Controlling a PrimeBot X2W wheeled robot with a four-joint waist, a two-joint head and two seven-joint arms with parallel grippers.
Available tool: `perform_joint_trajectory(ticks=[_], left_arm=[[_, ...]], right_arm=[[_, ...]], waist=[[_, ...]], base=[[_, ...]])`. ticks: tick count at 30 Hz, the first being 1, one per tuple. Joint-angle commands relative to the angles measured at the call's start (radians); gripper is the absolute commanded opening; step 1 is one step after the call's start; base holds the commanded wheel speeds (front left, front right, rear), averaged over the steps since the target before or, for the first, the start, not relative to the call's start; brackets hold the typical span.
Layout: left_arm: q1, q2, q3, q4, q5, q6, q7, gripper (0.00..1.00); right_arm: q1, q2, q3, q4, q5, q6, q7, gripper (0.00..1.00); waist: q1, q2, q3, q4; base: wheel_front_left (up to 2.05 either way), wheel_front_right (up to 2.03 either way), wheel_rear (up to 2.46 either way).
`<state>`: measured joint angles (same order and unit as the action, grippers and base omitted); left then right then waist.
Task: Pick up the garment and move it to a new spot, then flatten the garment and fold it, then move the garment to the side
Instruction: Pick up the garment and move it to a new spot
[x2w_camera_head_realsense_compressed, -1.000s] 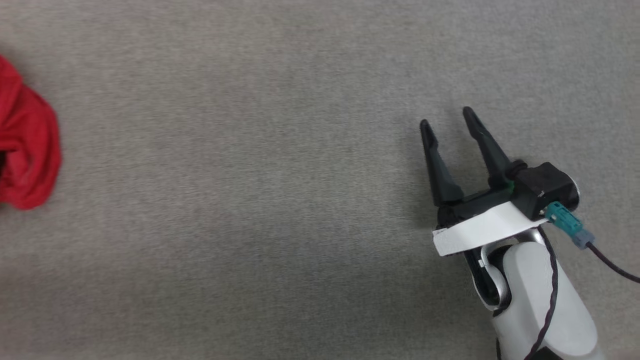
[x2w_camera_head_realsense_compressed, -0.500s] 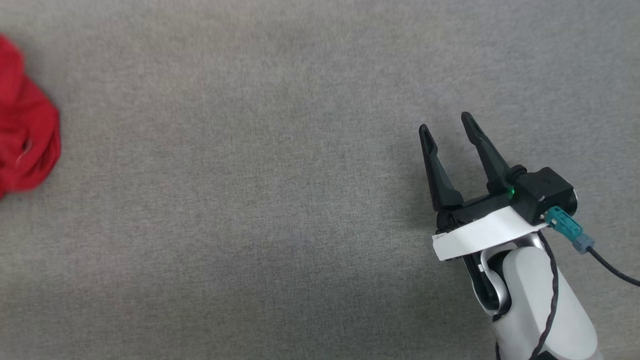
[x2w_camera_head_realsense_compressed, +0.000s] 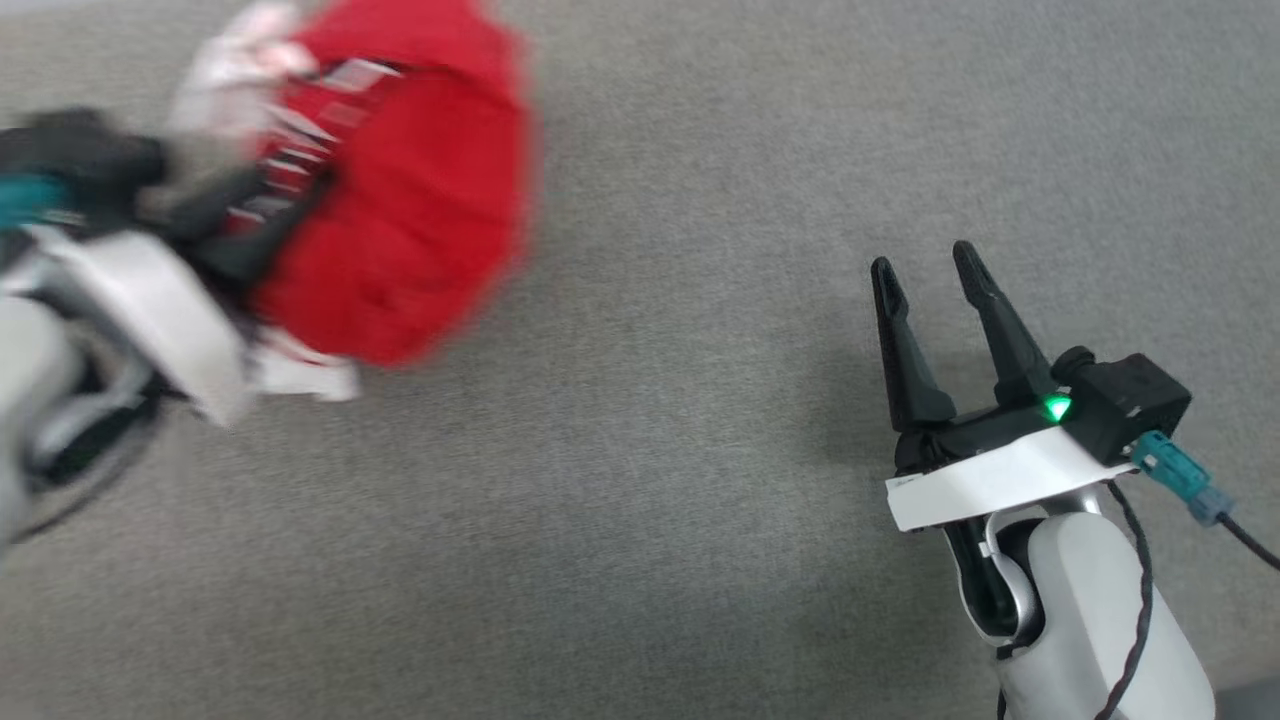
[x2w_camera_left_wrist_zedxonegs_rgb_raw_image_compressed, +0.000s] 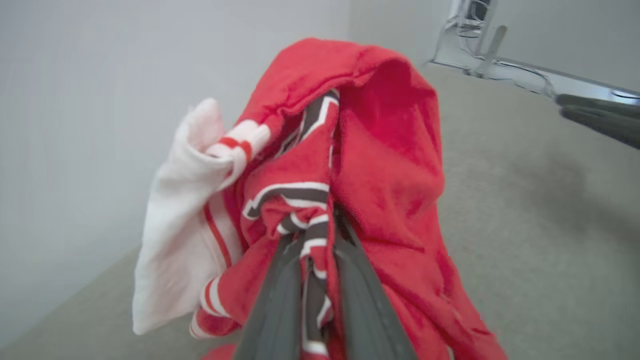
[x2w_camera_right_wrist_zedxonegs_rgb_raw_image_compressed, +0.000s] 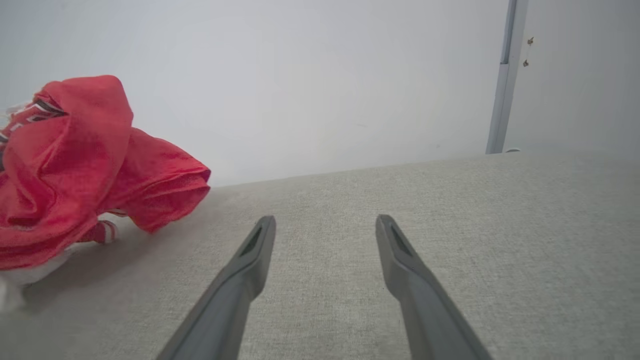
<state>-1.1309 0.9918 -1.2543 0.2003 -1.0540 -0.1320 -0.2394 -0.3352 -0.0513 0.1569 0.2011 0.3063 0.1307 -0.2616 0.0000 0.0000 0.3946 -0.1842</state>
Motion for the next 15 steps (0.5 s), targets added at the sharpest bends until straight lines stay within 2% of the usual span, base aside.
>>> perform_joint_trajectory(ticks=[1, 5, 9, 12, 15], left_arm=[[-0.021, -0.018, -0.013, -0.044, 0.035, 0.002, 0.025, 0.0], [-0.029, -0.079, -0.025, -0.169, 0.093, 0.002, 0.094, 0.0], [0.038, -0.129, -0.026, -0.252, 0.148, 0.002, 0.189, 0.0], [0.088, -0.143, -0.025, -0.271, 0.166, 0.002, 0.268, 0.0], [0.143, -0.134, -0.025, -0.272, 0.135, 0.002, 0.339, 0.0]], right_arm=[[0.004, 0.001, -0.001, -0.012, 0.013, 0.0, -0.005, 1.0], [0.004, 0.001, 0.002, -0.039, 0.046, 0.0, -0.005, 1.0], [0.014, 0.001, -0.006, -0.058, 0.074, 0.0, -0.005, 1.0], [0.019, 0.001, -0.012, -0.069, 0.096, 0.0, -0.005, 1.0], [0.026, 0.001, -0.006, -0.077, 0.116, 0.0, -0.005, 1.0]], waist=[[0.0, 0.0, 0.023, -0.025], [0.0, 0.0, 0.06, -0.074], [0.0, 0.0, 0.09, -0.12], [0.0, 0.0, 0.101, -0.151], [0.0, 0.0, 0.104, -0.179]], base=[[0.0, 0.0, 0.0], [0.0, 0.0, 0.0], [0.0, 0.0, 0.0], [0.0, 0.0, 0.0], [0.0, 0.0, 0.0]])
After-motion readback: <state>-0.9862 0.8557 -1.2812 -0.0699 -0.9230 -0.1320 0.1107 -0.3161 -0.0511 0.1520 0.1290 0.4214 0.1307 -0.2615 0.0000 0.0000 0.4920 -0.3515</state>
